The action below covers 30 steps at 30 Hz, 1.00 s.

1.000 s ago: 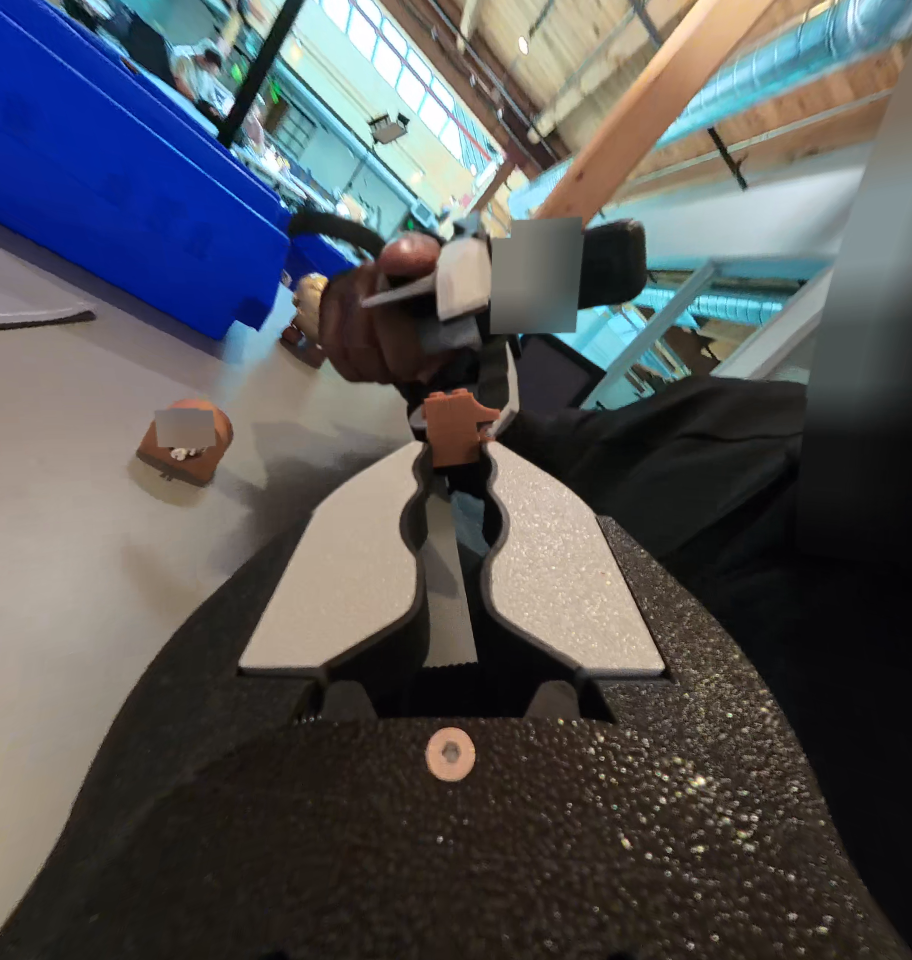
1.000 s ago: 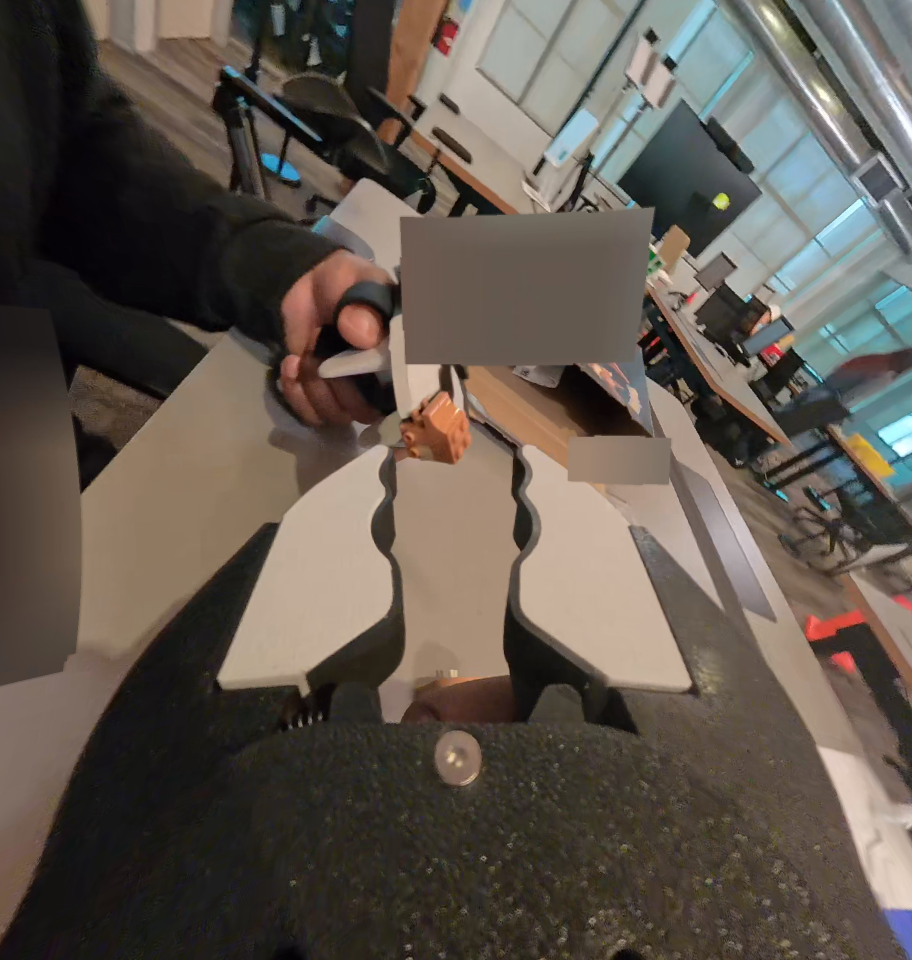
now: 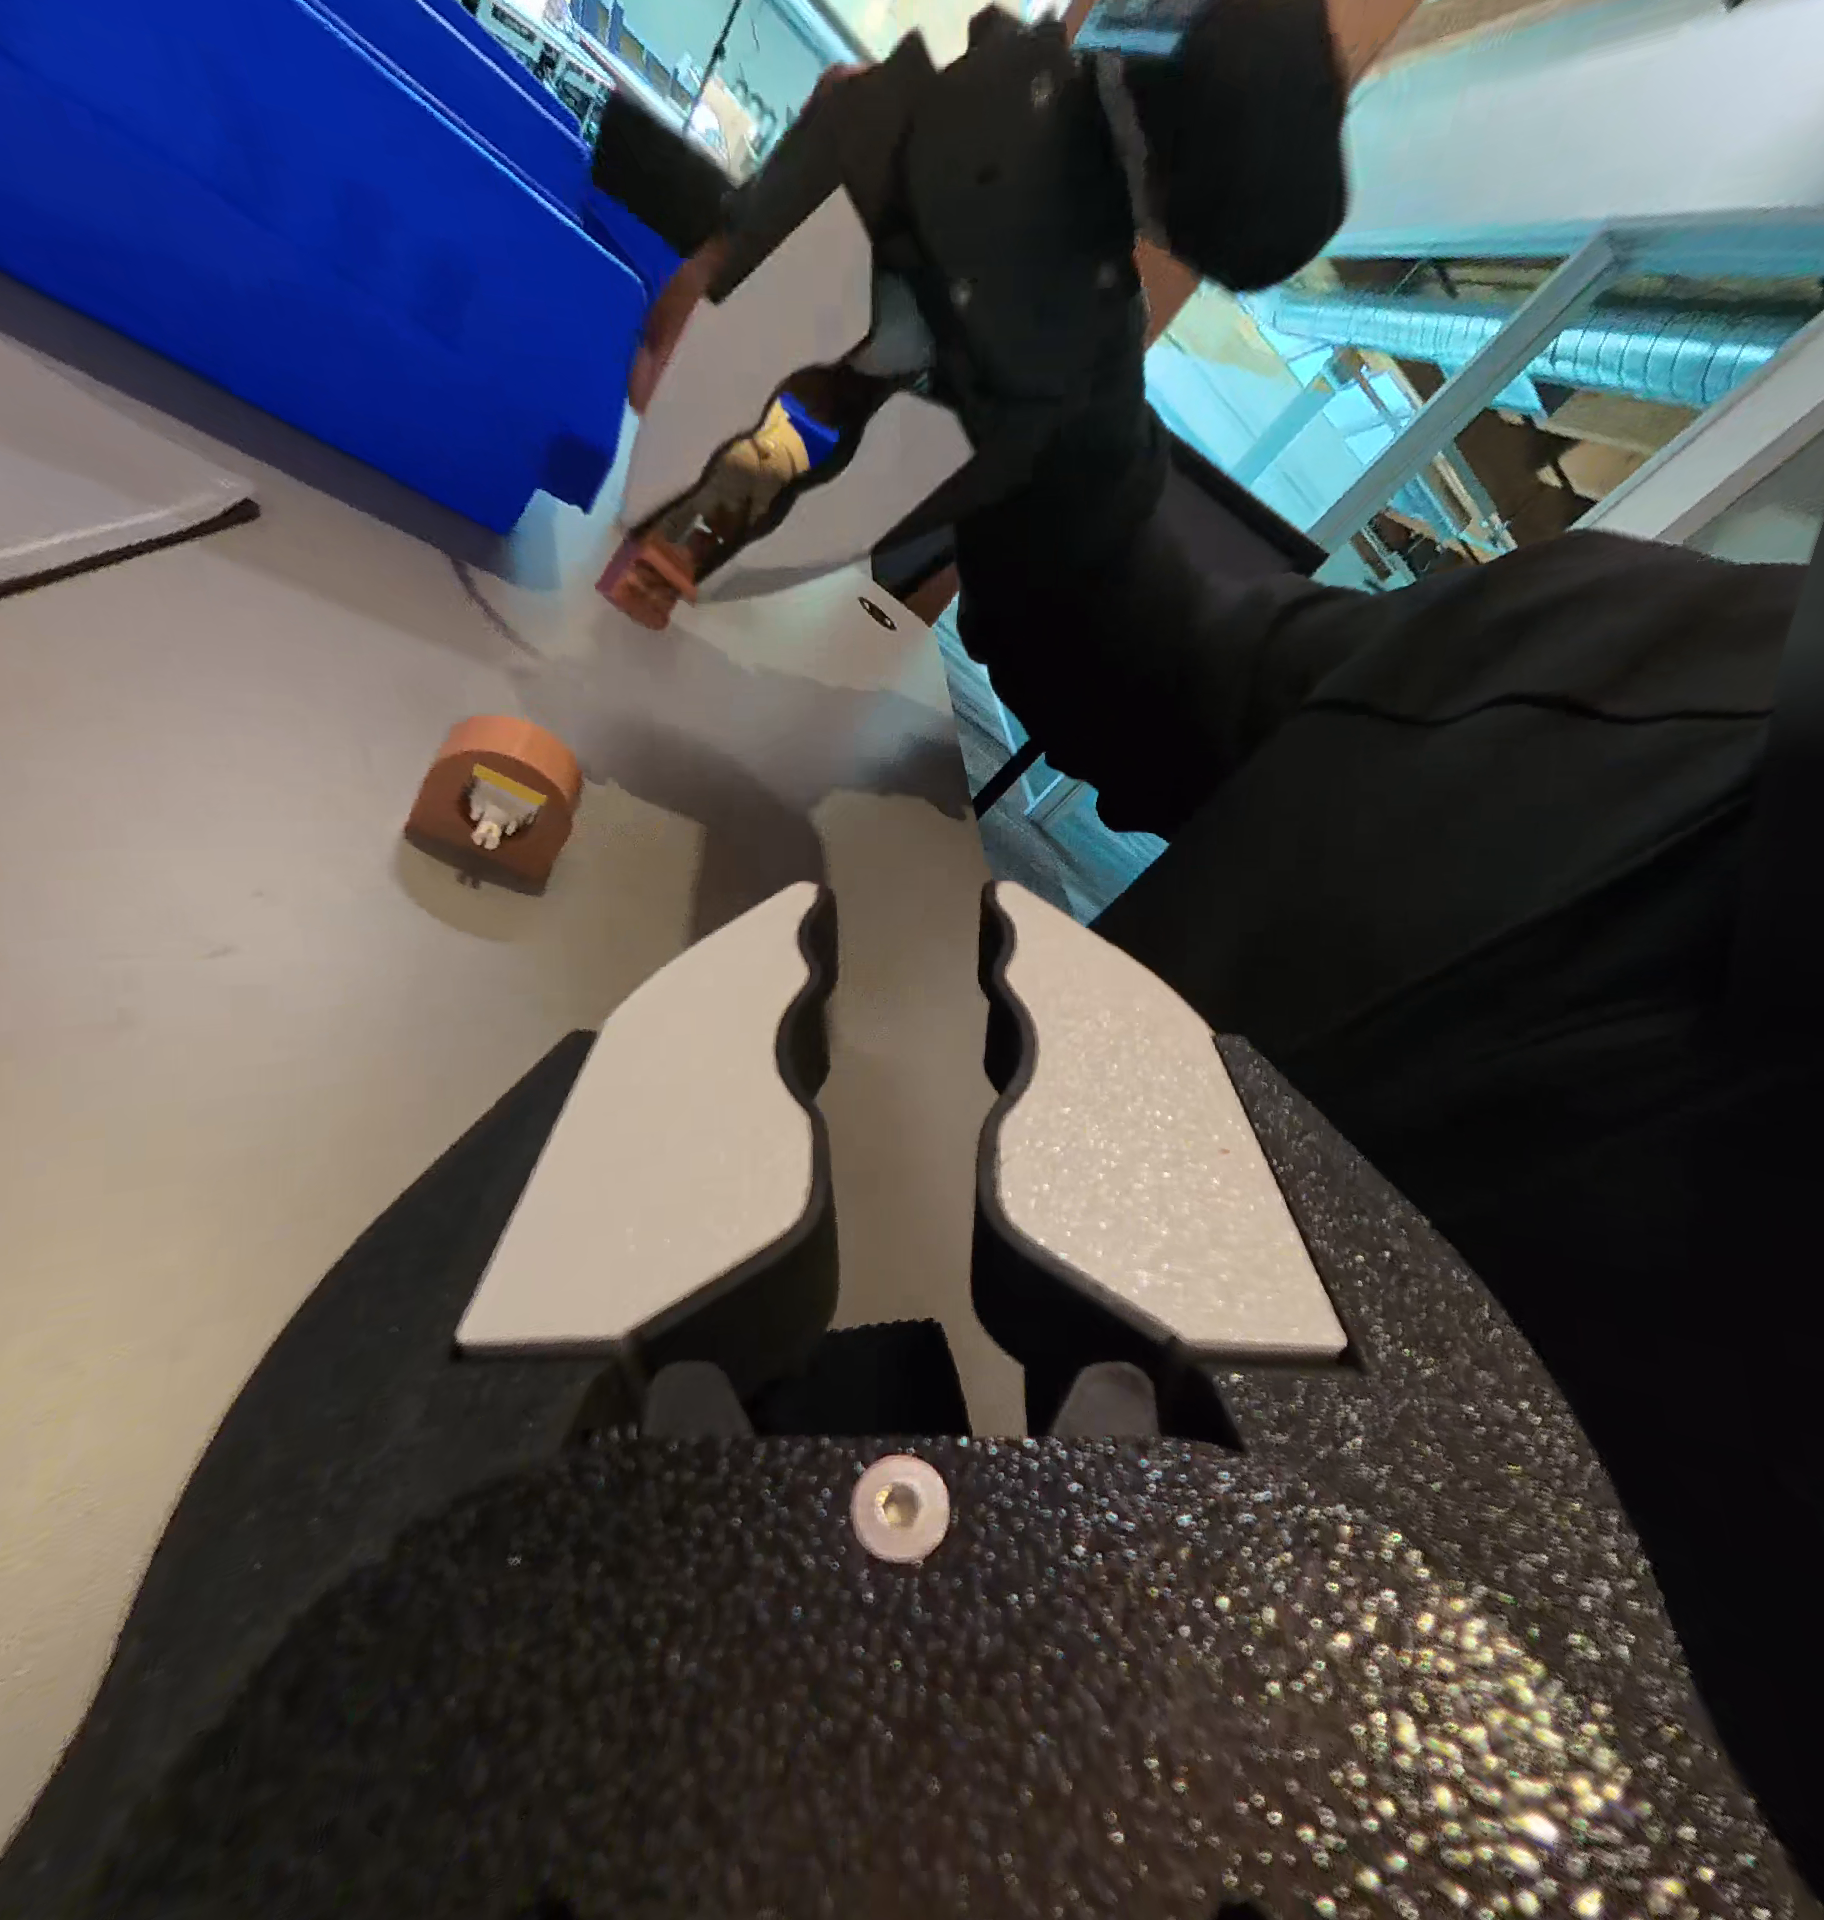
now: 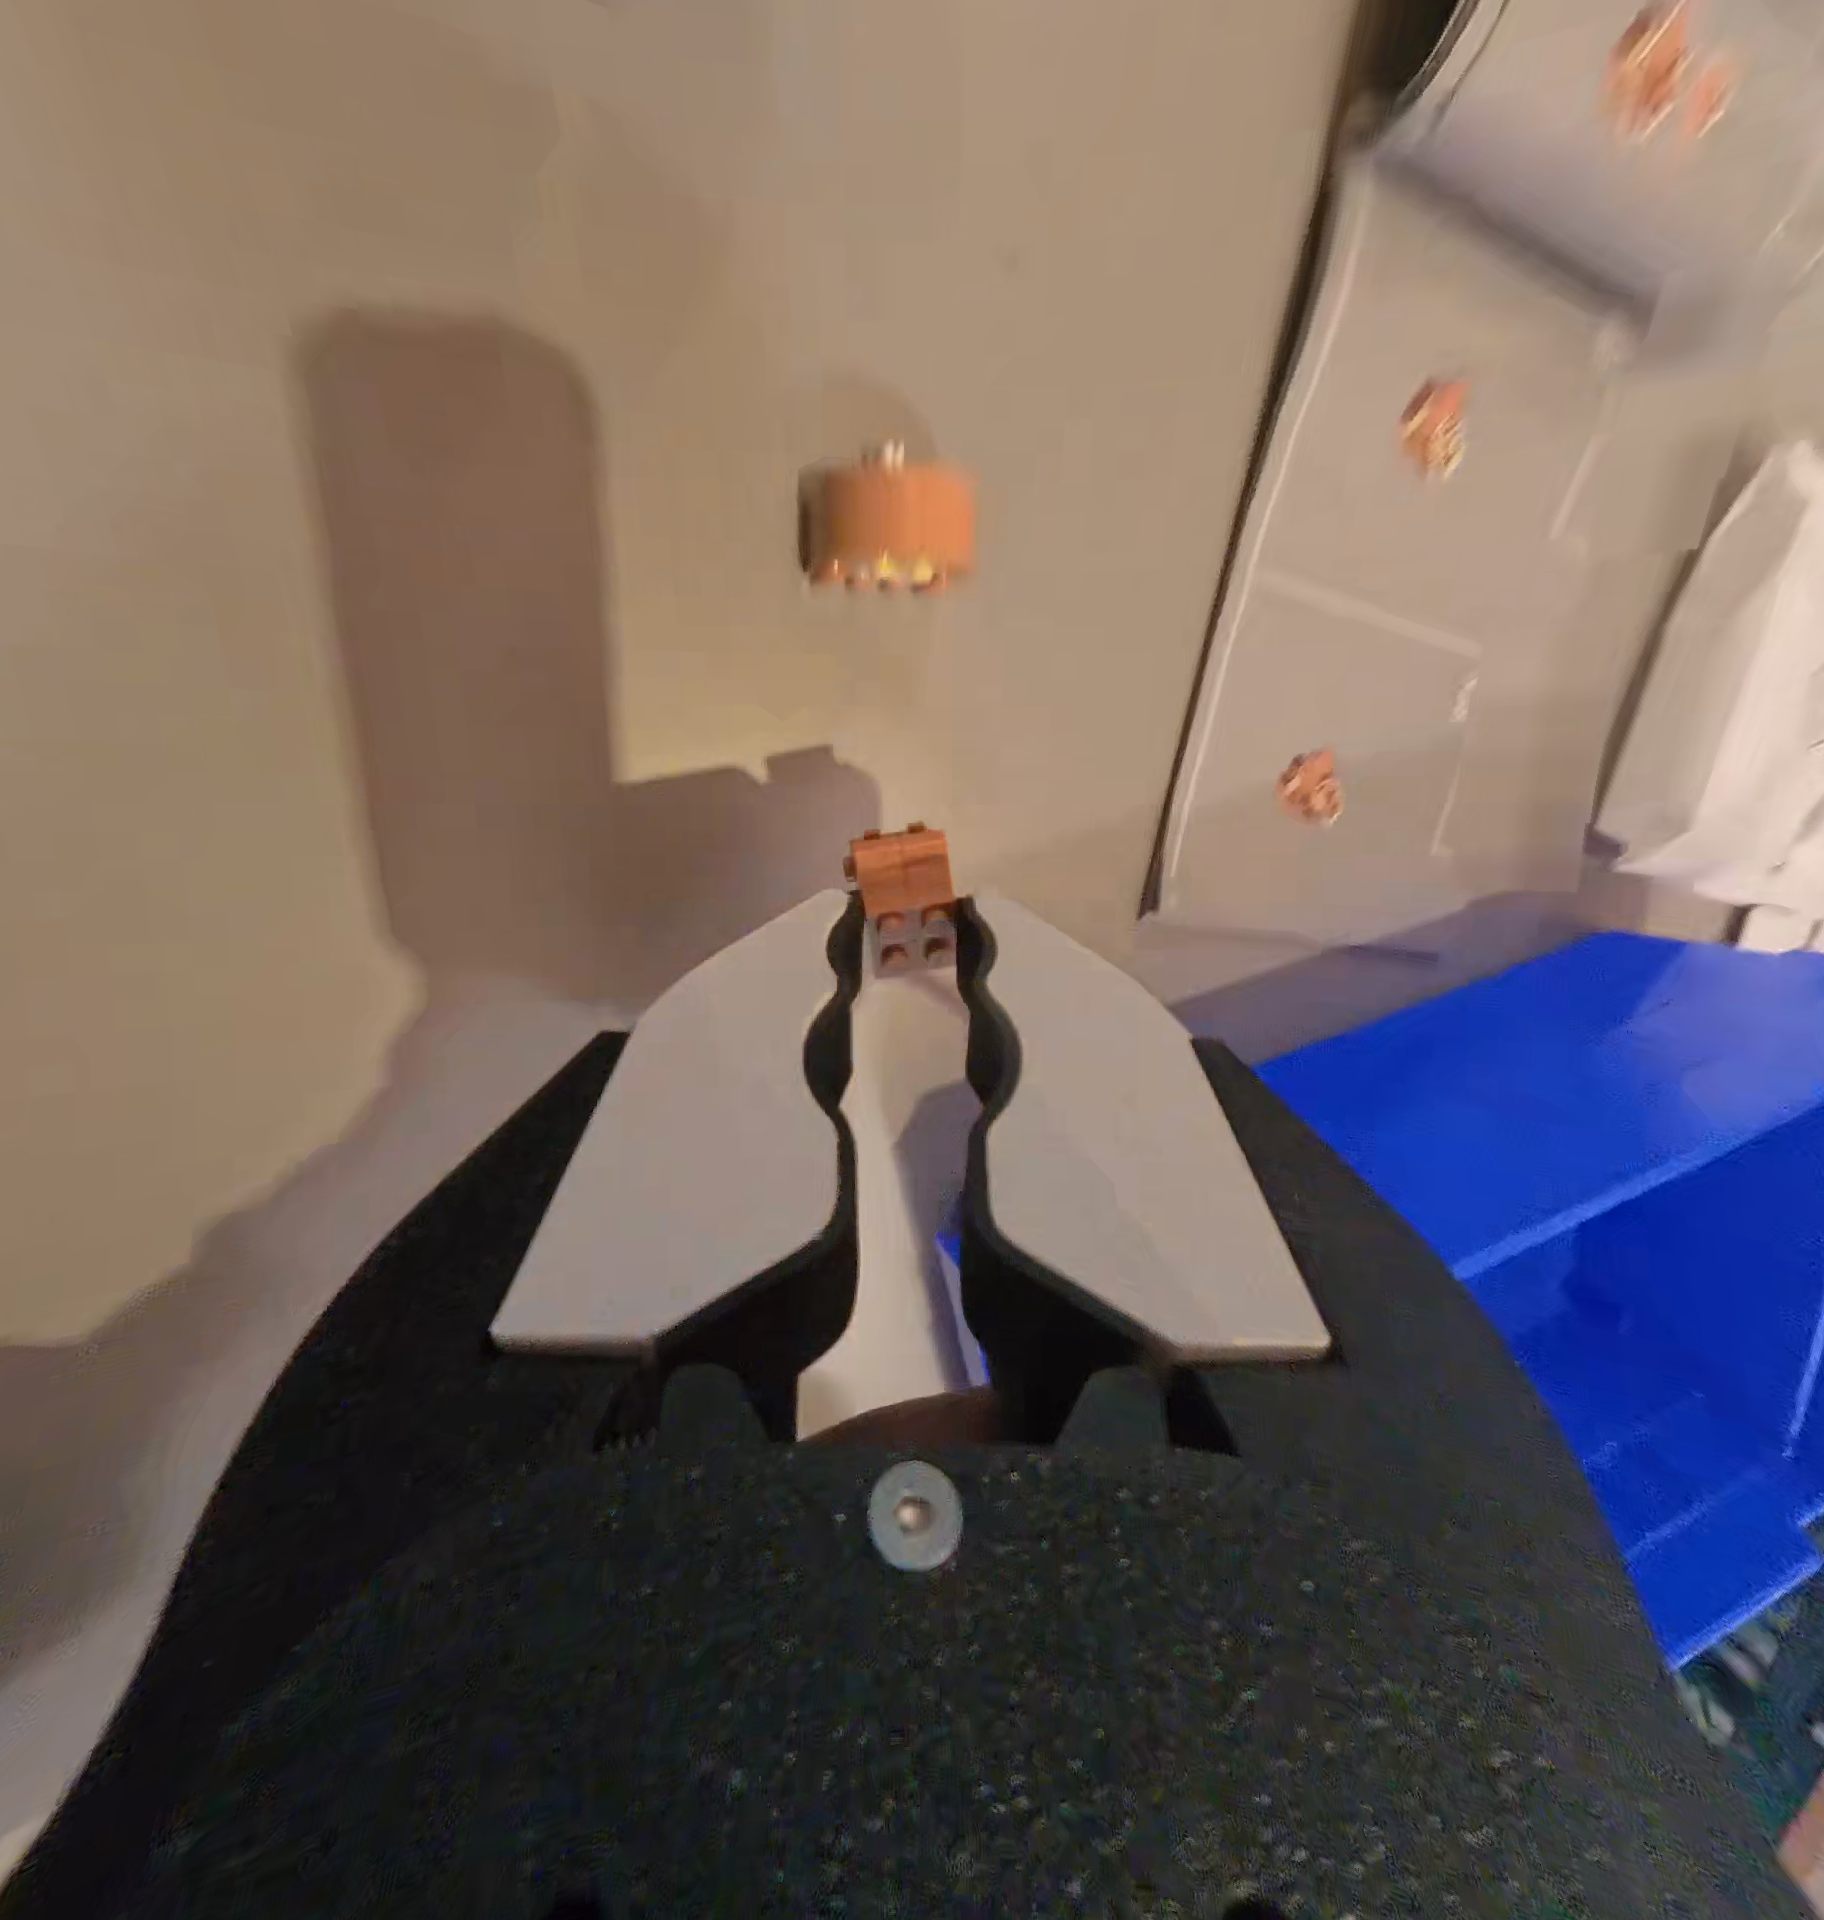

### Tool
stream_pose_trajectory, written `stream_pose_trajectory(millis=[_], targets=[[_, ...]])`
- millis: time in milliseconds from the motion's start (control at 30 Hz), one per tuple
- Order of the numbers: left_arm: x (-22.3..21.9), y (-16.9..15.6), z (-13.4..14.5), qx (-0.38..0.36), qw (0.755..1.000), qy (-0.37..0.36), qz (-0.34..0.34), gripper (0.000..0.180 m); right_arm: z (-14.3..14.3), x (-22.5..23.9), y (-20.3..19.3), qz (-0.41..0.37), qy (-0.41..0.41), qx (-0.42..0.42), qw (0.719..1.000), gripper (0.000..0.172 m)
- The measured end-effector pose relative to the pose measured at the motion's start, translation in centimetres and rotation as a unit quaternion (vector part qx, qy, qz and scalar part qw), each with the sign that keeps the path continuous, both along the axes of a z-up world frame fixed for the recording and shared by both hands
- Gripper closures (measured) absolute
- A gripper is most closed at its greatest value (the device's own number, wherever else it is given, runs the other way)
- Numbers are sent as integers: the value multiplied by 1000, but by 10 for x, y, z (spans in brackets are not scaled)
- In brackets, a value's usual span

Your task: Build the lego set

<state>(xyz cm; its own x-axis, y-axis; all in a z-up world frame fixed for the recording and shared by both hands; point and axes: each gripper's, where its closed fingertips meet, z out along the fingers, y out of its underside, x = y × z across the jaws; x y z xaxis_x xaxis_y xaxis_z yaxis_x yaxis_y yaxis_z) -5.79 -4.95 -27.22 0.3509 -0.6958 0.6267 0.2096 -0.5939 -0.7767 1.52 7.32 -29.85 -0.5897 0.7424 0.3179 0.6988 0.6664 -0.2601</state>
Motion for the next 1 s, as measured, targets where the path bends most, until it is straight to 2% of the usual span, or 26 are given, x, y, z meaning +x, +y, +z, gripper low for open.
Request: stream_pose_trajectory(millis=[167,433,600,700,767,833,933,1000], targets=[[-6,2,3,7,1000,-12,15,157,-29,1,5,-23,-52,17,998,155],[-7,3,3,4,1000,-15,18,158,-43,-5,8,-79,-53,-17,995,155],[-7,3,3,5,1000,-16,20,158,-41,-9,5,-115,-31,-70,990,155],[-8,3,4,5,1000,-18,22,158,-27,-17,3,-164,22,-144,976,144],[-9,3,4,6,1000,-18,24,158,-10,-25,8,-226,89,-210,947,131],[-9,3,5,7,999,-20,26,158,13,-31,20,-313,186,-275,890,114],[-10,5,4,2,999,-23,27,159,51,-29,39,-440,353,-346,750,77],[-10,6,5,-1,999,-26,28,160,77,-23,37,-474,440,-355,675,58]])
